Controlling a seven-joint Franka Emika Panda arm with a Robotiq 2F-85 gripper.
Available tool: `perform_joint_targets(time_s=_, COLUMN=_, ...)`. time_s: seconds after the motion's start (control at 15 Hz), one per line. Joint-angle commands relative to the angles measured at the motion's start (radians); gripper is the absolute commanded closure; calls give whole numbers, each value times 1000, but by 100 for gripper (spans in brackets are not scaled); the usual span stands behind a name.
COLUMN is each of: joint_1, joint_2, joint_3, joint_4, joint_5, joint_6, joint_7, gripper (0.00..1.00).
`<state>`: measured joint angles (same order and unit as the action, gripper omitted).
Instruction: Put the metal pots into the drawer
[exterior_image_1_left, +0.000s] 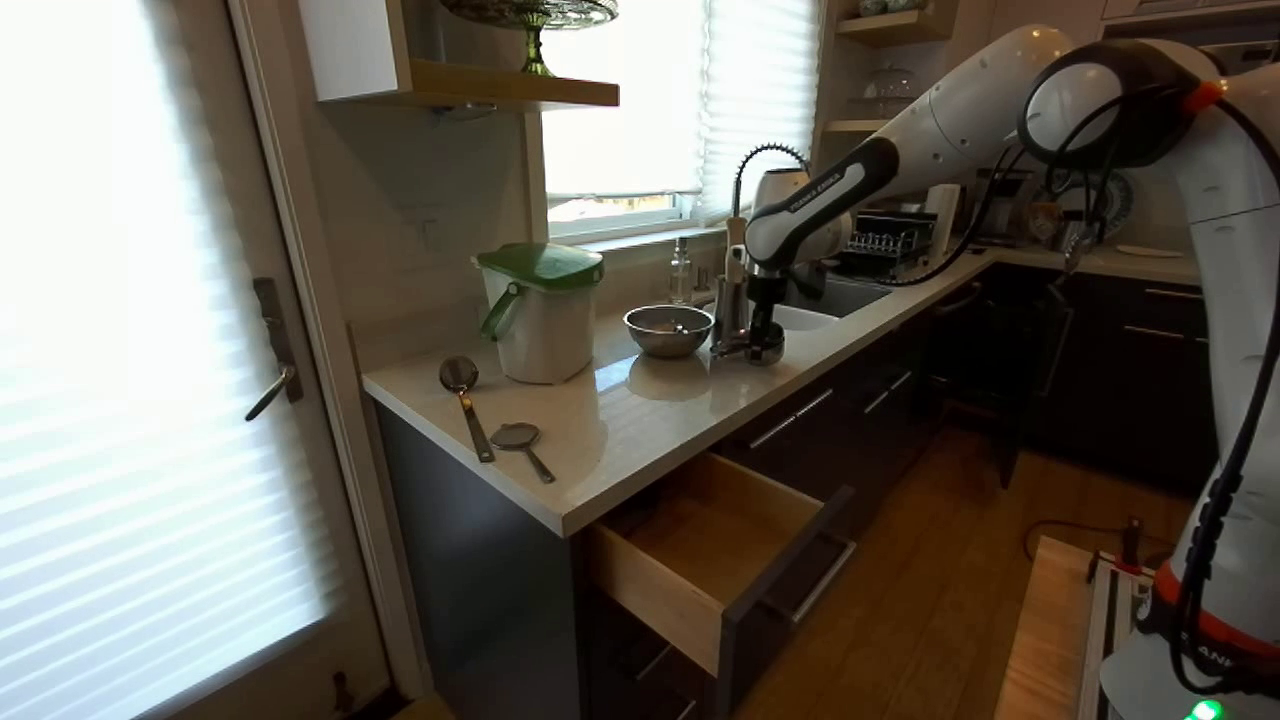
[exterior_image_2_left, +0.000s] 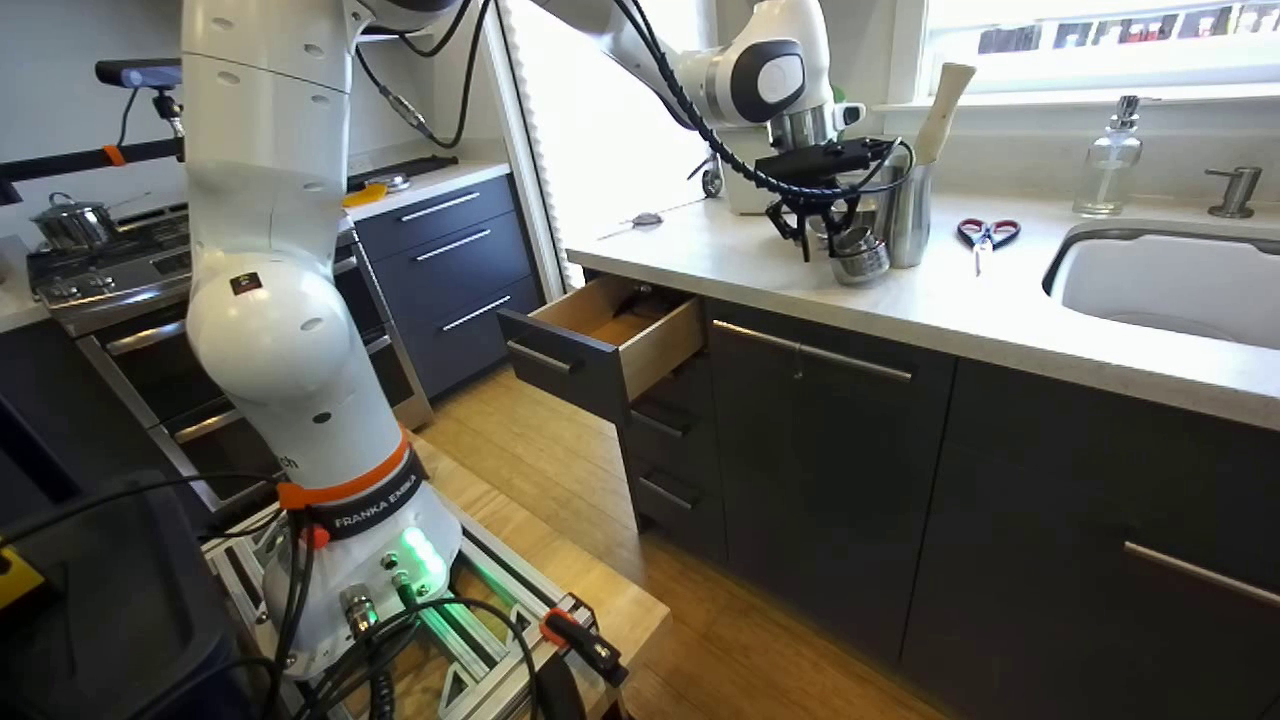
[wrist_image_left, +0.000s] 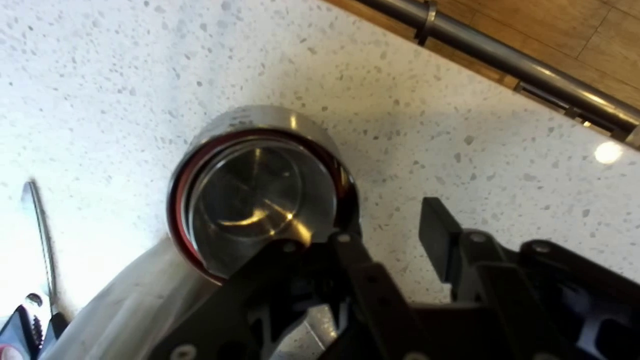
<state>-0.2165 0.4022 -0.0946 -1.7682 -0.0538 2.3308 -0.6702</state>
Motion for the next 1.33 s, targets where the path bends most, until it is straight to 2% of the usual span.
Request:
perform_joint_targets(time_s=0.0, joint_1=-15, joint_2=22, joint_3=9, joint_4=10, joint_5=-9, joint_6=-14, joint_7=5, gripper=76)
perform_joint_targets(time_s=0.07, joint_1=-15, joint_2=23, joint_3=9, joint_4=10, joint_5=-9, joint_6=-13, joint_7=5, gripper=73)
perform_joint_targets(time_s=0.13, joint_1=-16, joint_2=24, joint_3=8, joint_4=11, joint_5=-10, joint_6=-12, joint_7=6, gripper=78)
perform_joint_targets(time_s=0.2, joint_1=-15, joint_2=25, joint_3=6, joint_4=12, joint_5=-14, joint_6=-10, joint_7=9, gripper=74)
perform_joint_targets(time_s=0.53, joint_1=-16, joint_2=36, joint_3=-1, joint_4=15, joint_5=-29, joint_6=20, joint_7=14, gripper=68)
perform_joint_targets(time_s=1.2, joint_1=-10, joint_2=56, joint_3=-19, joint_4=19, joint_5=-118, joint_6=97, joint_7=58, gripper=80)
perform_joint_targets(time_s=1.27, joint_1=-10, joint_2=59, joint_3=-21, joint_4=19, joint_5=-126, joint_6=106, joint_7=65, gripper=89)
